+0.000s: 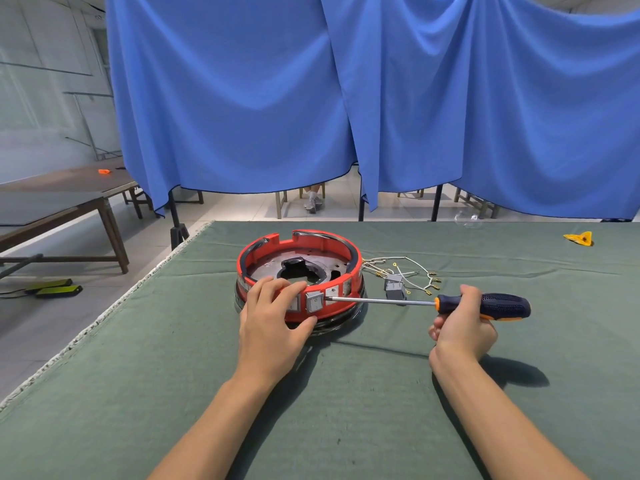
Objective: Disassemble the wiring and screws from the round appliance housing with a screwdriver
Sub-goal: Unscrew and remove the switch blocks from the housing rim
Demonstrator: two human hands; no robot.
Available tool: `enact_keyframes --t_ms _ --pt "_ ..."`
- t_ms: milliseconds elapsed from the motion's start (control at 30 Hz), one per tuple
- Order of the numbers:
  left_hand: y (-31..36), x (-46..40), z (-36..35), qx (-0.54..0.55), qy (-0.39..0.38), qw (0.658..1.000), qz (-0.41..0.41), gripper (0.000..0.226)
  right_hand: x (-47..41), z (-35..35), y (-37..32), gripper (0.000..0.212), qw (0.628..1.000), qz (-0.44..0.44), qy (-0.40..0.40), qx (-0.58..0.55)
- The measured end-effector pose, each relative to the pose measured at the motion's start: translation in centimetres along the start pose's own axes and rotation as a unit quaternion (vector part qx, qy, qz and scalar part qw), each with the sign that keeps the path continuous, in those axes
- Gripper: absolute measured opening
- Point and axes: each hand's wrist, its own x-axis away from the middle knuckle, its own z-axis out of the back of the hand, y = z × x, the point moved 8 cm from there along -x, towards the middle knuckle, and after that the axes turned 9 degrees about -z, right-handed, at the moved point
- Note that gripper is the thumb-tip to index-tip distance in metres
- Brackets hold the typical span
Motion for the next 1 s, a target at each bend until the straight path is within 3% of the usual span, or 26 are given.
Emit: enact_keyframes --t_ms 333,733,1000 --pt "-0.1 -0.1 -0.1 0.028 0.024 0.999 0.014 0.052 -1.6 -2.6 0.9 0.027 0.998 -0.026 0.06 0.023" --pt "-0.4 -0.4 0.0 0.066 -0.001 0.998 0.0 0.048 -4.7 -7.6 2.1 0.029 0.984 -0.028 0.061 0.162" --pt "-0.3 -0.5 -0.2 0.036 0.004 0.999 -0.007 0.047 -4.7 -7.7 1.7 0.027 0.985 -0.024 0.072 0.155"
